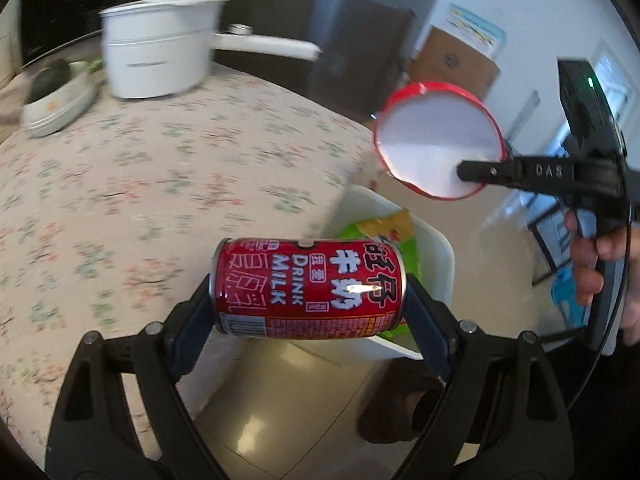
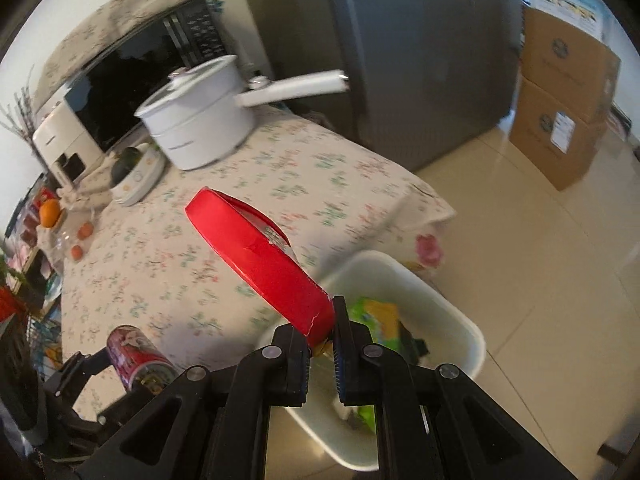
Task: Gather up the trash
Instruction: 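Carry the milk can and red lid over the white bin, then open the left gripper to drop the can while the right drops the lid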
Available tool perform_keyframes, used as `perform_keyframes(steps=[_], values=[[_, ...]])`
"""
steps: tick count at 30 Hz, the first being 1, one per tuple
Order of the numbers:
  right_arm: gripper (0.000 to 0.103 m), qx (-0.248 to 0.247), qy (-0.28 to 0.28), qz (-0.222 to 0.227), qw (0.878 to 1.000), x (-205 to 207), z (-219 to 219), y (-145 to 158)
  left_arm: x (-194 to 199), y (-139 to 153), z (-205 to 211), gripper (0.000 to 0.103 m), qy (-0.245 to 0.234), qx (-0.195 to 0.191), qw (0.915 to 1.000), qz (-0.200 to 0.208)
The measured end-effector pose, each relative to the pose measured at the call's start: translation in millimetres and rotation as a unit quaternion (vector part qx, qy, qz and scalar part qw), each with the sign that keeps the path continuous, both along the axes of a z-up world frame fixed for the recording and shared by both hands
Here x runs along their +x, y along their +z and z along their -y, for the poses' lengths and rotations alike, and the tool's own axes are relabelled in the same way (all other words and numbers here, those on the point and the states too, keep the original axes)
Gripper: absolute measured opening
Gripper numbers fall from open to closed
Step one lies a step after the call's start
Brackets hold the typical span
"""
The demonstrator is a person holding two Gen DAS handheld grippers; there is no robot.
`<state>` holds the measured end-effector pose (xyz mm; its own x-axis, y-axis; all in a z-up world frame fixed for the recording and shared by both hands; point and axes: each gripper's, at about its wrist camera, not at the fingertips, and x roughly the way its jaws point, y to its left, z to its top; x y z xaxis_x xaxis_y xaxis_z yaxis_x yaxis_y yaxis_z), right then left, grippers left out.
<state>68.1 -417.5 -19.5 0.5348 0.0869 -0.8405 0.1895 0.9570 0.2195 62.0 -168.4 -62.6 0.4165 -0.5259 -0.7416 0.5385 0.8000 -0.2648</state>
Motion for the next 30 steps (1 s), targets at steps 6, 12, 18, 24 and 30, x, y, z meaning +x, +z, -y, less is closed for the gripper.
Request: perform_keyframes(steps=[6,12,18,24,30], values=[[0.010,-0.001,-0.026,-0.021,0.999,-14,28,-14,-4,-14,44,0.088,-0.046,0.005,0.9989,-0.003],[0.010,0.000,-0.053,-0.033,0.998,-27,53,-22,1,-30,81,0.088,-0.078,0.014,0.9968,-0.011],[0.010,0.000,-0.069,-0.038,0.997,-33,66,-24,8,-44,99,0.088,-0.106,0.016,0.9943,-0.006],[0.010,-0.004,-0.067,-0.043,0.997,-32,66,-25,14,-46,98,0.095,-0.102,0.015,0.9944,-0.020],[0.010,-0.006,-0.057,-0.048,0.997,-28,58,-27,17,-25,72,0.096,-0.070,0.024,0.9972,-0.013]])
